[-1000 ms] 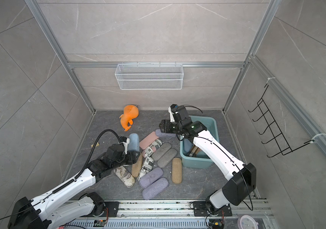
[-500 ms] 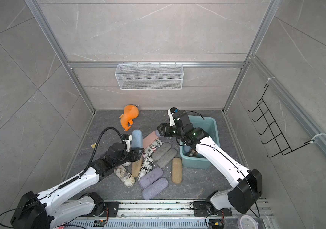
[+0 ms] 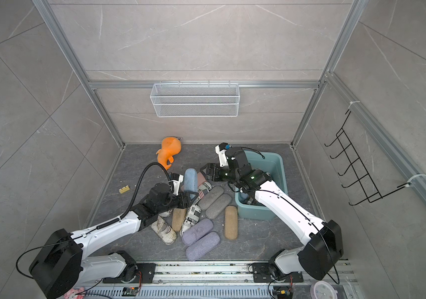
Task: Put the glasses cases into the storage boxes
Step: Pick up the glasses case.
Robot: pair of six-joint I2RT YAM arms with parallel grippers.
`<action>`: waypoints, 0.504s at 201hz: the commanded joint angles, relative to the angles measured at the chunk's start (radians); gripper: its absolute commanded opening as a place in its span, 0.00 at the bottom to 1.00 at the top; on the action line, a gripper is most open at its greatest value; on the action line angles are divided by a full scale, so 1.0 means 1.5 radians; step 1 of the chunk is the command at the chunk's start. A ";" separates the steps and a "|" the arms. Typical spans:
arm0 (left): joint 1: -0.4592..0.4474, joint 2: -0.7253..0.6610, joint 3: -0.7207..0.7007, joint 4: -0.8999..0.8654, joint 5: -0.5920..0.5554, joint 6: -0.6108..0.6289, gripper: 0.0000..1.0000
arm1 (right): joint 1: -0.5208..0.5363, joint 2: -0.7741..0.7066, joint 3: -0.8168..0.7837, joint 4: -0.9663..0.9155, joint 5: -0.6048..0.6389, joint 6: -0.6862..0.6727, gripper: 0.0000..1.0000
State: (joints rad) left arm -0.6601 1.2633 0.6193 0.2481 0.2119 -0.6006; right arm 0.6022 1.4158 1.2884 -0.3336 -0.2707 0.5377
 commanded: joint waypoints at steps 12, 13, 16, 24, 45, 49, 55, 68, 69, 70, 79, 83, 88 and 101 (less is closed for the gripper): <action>0.003 0.020 0.046 0.101 0.061 -0.007 0.51 | 0.007 0.016 0.023 0.030 -0.037 0.020 0.81; 0.003 0.020 0.047 0.101 0.063 -0.007 0.51 | 0.007 0.016 0.022 0.031 -0.037 0.021 0.81; 0.003 0.022 0.048 0.103 0.065 -0.008 0.51 | 0.007 0.018 0.021 0.035 -0.039 0.022 0.81; 0.003 0.022 0.051 0.106 0.075 -0.007 0.50 | 0.008 0.025 0.020 0.040 -0.041 0.029 0.81; 0.003 0.021 0.061 0.105 0.079 -0.004 0.51 | 0.011 0.047 0.019 0.050 -0.030 0.049 0.81; 0.003 0.022 0.065 0.101 0.080 -0.003 0.51 | 0.011 0.049 0.017 0.054 -0.027 0.050 0.81; 0.003 0.023 0.071 0.095 0.083 -0.002 0.50 | 0.013 0.051 0.013 0.060 -0.024 0.051 0.80; 0.003 0.022 0.076 0.096 0.094 -0.002 0.51 | 0.014 0.059 0.010 0.065 -0.016 0.053 0.77; 0.003 0.022 0.077 0.096 0.094 -0.002 0.51 | 0.014 0.060 0.010 0.064 -0.016 0.053 0.77; 0.003 0.022 0.077 0.096 0.095 -0.003 0.51 | 0.014 0.061 0.011 0.064 -0.016 0.054 0.76; 0.003 0.020 0.079 0.097 0.097 -0.006 0.51 | 0.016 0.074 0.016 0.067 -0.028 0.056 0.72; 0.003 0.020 0.079 0.096 0.098 -0.008 0.51 | 0.017 0.079 0.019 0.069 -0.034 0.057 0.70; 0.003 0.020 0.081 0.097 0.099 -0.008 0.50 | 0.021 0.085 0.022 0.070 -0.037 0.057 0.68; 0.003 0.019 0.082 0.097 0.102 -0.009 0.51 | 0.030 0.095 0.026 0.067 -0.037 0.050 0.62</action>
State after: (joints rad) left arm -0.6601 1.3022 0.7033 0.3237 0.3248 -0.6037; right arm 0.6228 1.5234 1.2942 -0.2554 -0.3077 0.6117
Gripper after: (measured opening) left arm 0.626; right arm 0.665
